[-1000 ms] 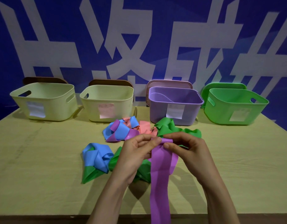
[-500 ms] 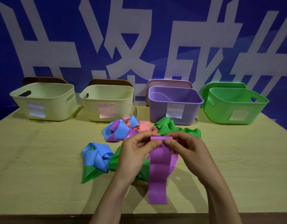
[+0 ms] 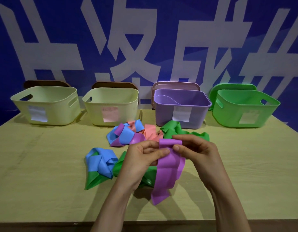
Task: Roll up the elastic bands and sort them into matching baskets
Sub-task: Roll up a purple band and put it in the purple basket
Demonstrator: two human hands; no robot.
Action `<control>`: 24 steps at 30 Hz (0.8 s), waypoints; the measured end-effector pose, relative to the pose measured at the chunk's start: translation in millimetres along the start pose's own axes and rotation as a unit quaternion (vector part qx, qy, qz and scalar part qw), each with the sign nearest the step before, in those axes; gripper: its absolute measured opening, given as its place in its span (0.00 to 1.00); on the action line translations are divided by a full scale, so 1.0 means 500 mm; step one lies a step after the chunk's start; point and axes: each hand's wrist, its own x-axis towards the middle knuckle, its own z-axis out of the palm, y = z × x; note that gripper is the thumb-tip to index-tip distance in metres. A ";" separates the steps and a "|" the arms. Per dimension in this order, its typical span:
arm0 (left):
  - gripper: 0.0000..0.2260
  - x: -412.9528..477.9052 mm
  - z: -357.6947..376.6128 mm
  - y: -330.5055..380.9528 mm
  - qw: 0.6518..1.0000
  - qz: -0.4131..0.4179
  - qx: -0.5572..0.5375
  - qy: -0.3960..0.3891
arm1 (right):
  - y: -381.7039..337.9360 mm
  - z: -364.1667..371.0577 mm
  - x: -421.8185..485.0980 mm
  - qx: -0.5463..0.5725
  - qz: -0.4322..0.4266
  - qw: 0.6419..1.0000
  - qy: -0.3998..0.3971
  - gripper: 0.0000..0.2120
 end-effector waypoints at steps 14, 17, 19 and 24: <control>0.06 -0.010 0.011 0.007 0.999 0.037 -0.022 0.005 | -0.007 -0.009 -0.006 -0.043 -0.017 0.997 -0.058 0.20; 0.10 -0.009 0.010 0.007 0.998 0.058 -0.002 0.028 | -0.006 -0.012 -0.008 -0.039 0.014 0.996 -0.082 0.17; 0.08 -0.007 0.008 0.005 0.997 0.066 0.016 0.035 | -0.004 -0.006 -0.005 -0.093 0.015 0.993 -0.076 0.10; 0.15 -0.007 0.005 -0.001 0.997 0.069 0.028 0.025 | 0.002 0.004 -0.002 -0.114 0.000 0.992 -0.052 0.10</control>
